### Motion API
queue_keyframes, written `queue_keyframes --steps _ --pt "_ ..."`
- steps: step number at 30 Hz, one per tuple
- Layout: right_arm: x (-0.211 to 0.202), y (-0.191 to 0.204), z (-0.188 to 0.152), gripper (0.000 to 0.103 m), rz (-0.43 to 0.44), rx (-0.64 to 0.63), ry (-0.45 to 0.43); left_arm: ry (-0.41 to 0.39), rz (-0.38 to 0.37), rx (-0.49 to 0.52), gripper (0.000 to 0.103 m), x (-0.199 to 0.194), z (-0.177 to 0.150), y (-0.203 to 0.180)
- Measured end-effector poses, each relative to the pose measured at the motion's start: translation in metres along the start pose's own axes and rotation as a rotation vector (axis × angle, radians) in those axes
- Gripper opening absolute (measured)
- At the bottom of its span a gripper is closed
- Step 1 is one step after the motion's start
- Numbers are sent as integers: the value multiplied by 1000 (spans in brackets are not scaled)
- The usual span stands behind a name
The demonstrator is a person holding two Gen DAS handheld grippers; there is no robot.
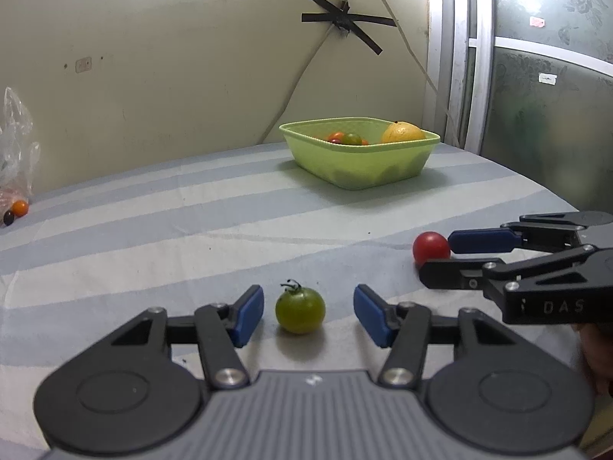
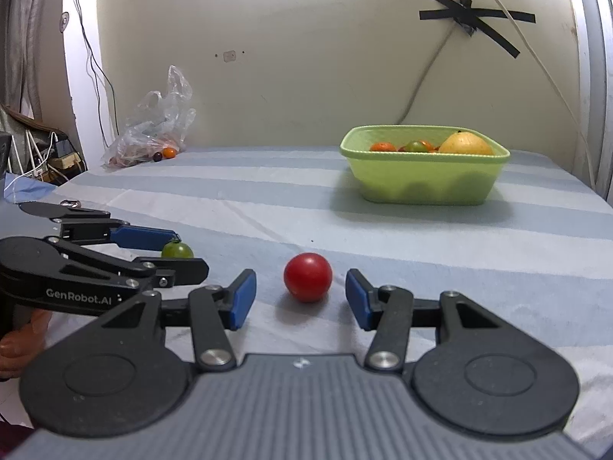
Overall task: Organize fruits
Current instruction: 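Hold the red tomato in the right gripper while the left gripper holds the green tomato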
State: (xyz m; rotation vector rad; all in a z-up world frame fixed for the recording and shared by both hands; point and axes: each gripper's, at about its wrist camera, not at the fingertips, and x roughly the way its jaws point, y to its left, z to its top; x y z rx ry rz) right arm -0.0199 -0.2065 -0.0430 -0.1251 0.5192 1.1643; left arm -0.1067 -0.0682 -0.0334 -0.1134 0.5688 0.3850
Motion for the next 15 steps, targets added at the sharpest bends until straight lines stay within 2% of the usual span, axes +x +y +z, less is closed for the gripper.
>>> queue_keyframes --steps 15 --pt "4 0 2 54 -24 4 26 -4 -23 -13 45 -4 -2 2"
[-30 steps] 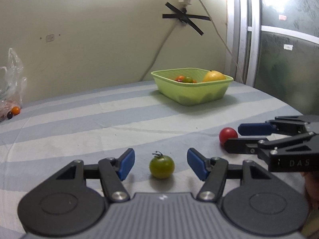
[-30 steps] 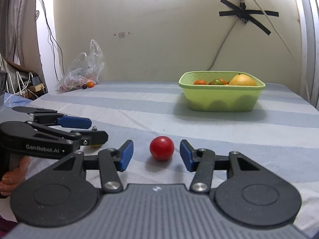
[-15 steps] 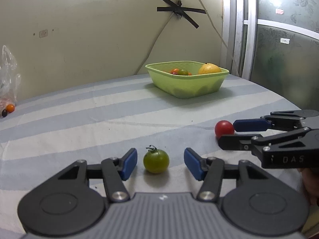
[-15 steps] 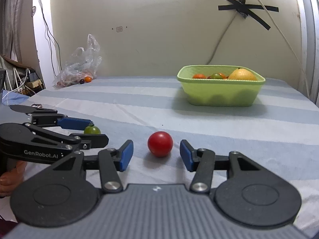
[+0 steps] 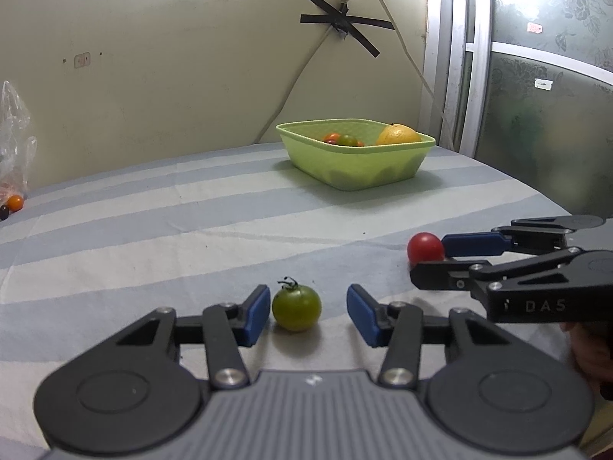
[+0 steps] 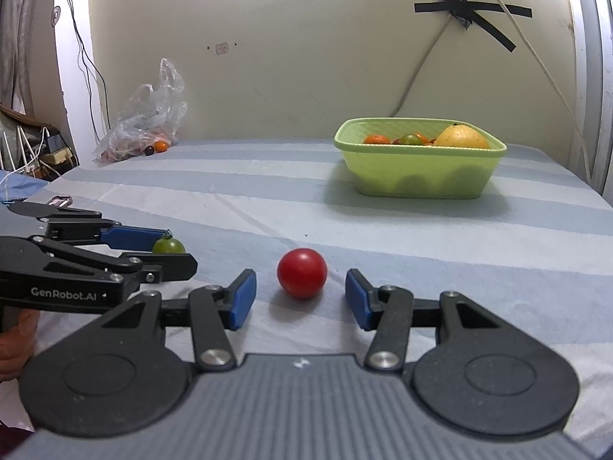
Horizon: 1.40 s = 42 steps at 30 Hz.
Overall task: Organize fruits
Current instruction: 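Hold the red tomato in the right gripper while the left gripper holds the green tomato, then drop the red tomato from the right gripper into the basin while the left gripper drops the green tomato there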
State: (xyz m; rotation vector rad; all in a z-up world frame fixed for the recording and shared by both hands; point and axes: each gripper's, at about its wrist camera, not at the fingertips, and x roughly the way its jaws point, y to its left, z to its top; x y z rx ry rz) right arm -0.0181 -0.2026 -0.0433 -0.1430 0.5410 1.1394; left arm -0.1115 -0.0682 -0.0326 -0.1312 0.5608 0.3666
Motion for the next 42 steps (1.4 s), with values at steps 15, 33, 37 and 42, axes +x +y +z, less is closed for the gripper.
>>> queue_keyframes --steps 15,33,37,42 --pt "5 5 2 54 -30 -15 13 18 10 -22 44 4 1 -1" --pt "-3 -19 25 30 -23 43 -99 -12 -100 -64 27 18 62 6" --pt "1 -46 59 30 -90 36 -197 -65 -139 -29 27 49 119 -4" --pt "42 -74 88 32 -148 19 -192 -16 -140 -61 28 117 168 -7"
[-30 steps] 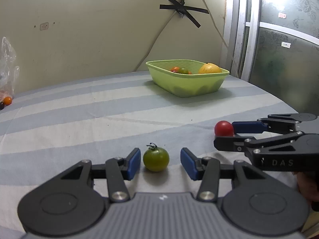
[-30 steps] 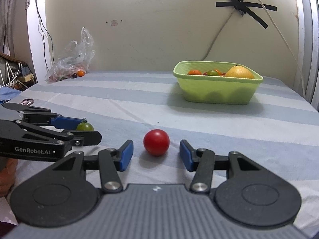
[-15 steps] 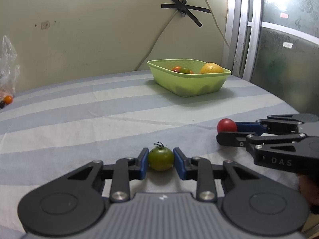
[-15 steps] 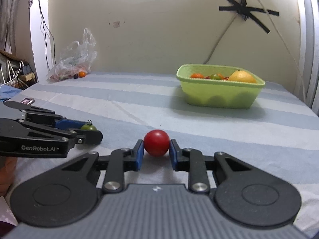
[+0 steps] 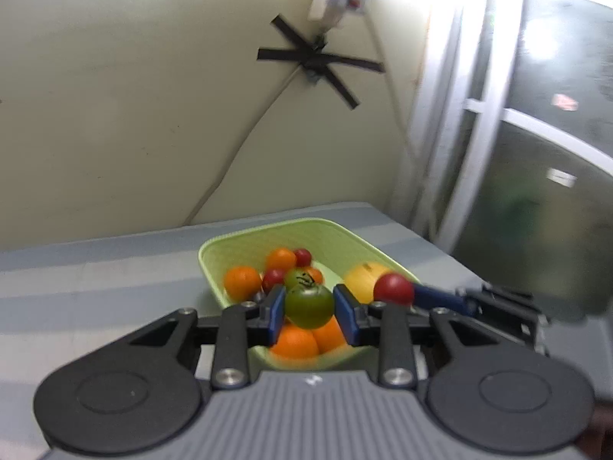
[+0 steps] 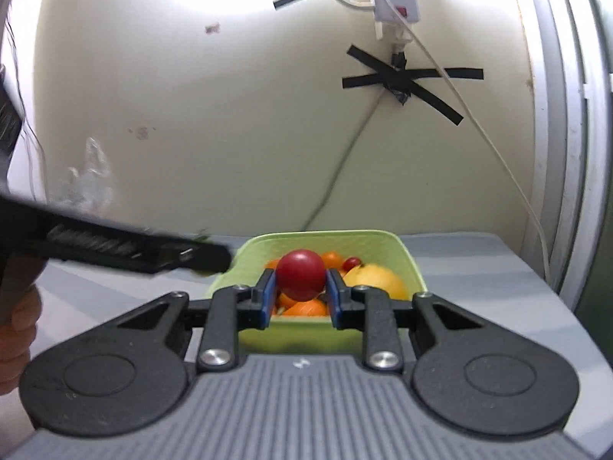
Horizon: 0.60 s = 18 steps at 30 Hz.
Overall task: Organize fruits
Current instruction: 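Drop the red tomato from the right gripper into the basin while the left gripper drops the green tomato there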
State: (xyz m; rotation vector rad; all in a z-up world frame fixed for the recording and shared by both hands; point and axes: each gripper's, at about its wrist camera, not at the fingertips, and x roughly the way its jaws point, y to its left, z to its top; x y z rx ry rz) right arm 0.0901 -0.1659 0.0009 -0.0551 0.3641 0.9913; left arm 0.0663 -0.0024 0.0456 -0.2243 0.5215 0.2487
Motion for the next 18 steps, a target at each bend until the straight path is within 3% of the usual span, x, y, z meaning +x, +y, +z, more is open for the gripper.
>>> queue_keyframes --steps 2,4,7,12,14,18 --pt "18 1 -1 33 -10 -25 18 28 19 -5 33 22 6 3" --pt "27 1 -6 41 -21 -37 14 61 44 -22 35 39 7 7" --pt "19 -2 -9 46 -13 -44 -15 72 42 -57 35 42 2 13" --pt "-6 -19 -12 46 -53 63 -78 41 47 -125 39 17 -7 25" --pt "-16 -25 -14 46 -73 134 -76 30 74 -116 46 3 -16 23" --pt "-42 -23 -29 51 -105 244 -49 44 97 -79 47 -28 -43 12"
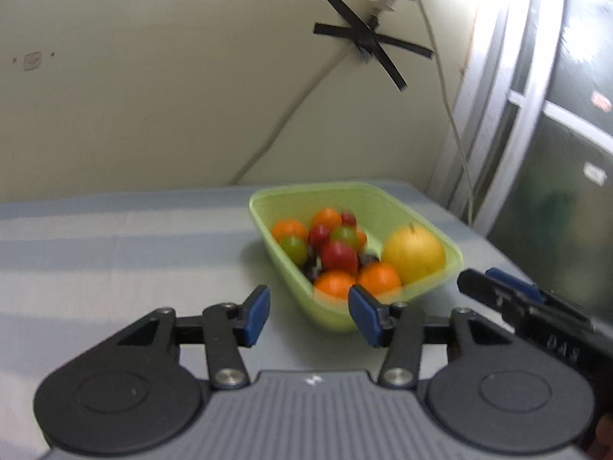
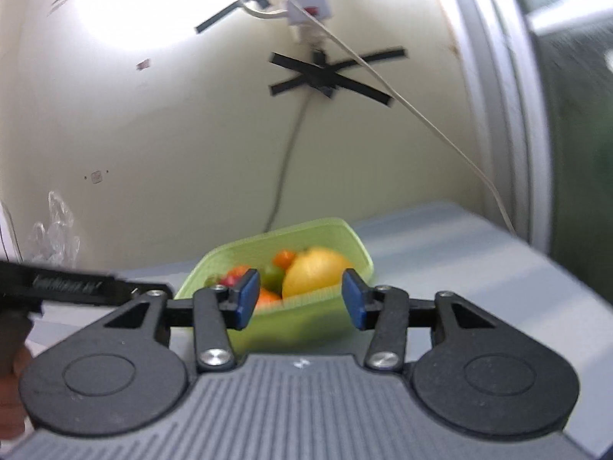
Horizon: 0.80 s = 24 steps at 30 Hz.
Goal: Organize fruits
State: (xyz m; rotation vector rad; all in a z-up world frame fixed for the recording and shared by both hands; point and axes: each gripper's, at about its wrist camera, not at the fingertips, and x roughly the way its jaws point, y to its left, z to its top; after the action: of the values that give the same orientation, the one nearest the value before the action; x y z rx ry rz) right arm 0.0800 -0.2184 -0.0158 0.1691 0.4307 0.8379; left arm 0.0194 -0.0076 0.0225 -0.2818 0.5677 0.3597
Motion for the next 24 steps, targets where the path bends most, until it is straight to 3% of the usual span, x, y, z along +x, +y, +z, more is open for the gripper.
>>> queue_keyframes --steps 5,13,17,24 --pt "-33 11 -24 53 -30 60 58 21 24 32 54 -28 -38 -13" --pt "-54 32 -36 54 -28 62 146 1 60 46 59 -69 -78 -28" --pt "-66 33 -46 54 -29 104 181 12 67 28 60 -82 -92 -28" --pt "-82 41 -52 54 -6 141 194 1 150 12 62 -100 -103 -27"
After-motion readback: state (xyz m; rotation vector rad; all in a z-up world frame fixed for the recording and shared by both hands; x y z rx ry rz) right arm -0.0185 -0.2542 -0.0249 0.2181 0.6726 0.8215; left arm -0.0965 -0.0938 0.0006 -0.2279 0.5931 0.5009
